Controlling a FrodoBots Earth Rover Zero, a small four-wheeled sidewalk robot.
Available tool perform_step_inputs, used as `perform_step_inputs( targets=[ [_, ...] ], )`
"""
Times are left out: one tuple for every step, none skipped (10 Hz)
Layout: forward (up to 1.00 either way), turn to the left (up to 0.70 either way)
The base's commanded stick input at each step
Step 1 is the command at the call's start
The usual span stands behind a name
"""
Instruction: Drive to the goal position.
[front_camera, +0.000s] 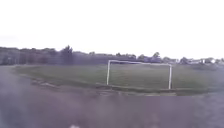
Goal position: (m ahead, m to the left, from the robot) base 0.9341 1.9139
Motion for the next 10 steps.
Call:
perform_step_inputs(
  targets=[
    [0.00, 0.00],
    [0.00, 0.00],
    [0.00, 0.00],
    [0.00, 0.00],
    [0.04, 0.00],
    [0.25, 0.00],
    [0.45, 0.00],
    [0.45, 0.00],
    [0.45, 0.00],
    [0.45, 0.00]
  ],
)
